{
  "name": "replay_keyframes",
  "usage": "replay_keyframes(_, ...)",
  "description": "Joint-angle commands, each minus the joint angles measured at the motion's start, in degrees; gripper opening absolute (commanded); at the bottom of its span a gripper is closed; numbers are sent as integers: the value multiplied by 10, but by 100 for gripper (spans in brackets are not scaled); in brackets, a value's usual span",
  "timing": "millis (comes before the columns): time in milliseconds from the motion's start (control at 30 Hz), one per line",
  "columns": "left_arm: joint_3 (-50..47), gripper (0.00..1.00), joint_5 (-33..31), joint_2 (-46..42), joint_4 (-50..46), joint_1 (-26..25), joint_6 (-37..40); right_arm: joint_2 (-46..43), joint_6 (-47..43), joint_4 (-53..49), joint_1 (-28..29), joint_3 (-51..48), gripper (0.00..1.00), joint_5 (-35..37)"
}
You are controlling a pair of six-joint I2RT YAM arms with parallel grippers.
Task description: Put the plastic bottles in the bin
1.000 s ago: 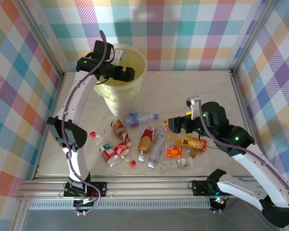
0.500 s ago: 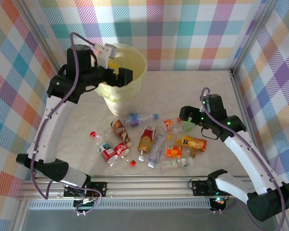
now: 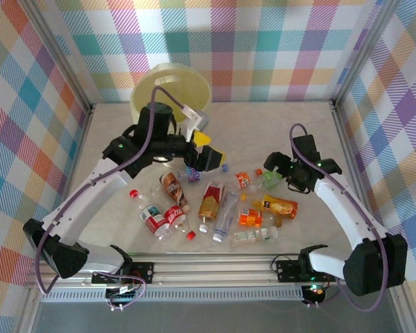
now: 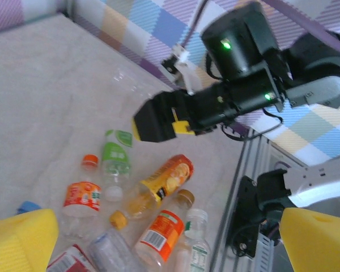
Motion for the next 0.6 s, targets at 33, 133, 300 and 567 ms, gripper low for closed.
replay_keyframes(33,-28,100,29,-3,66,-30,-10,31,40,40,-15,-11,100,3)
replay_keyframes(133,-55,100,37,-1,96,-45,-22,58,57,55,-28,-13,99,-2)
replay_keyframes(300,-82,100,43,7,112,-72,-23,97,84,79,-35,-19,96,8)
replay_keyframes(567,-94,100,40,38,107,-120,-5,166,118,118,-39,-13,92,16)
